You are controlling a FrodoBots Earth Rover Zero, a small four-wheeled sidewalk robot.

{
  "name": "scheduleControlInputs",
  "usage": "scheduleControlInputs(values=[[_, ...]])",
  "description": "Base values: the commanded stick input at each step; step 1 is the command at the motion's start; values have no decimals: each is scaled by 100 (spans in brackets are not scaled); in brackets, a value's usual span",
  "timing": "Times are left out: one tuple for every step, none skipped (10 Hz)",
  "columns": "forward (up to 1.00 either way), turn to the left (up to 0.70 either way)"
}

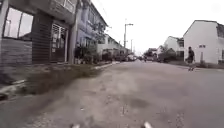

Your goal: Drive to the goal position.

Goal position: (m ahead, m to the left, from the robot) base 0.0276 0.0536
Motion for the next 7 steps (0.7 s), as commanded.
scheduleControlInputs(values=[[0, 35], [0, 36], [0, 37], [0, 38], [0, 39], [0, 39], [0, 39]])
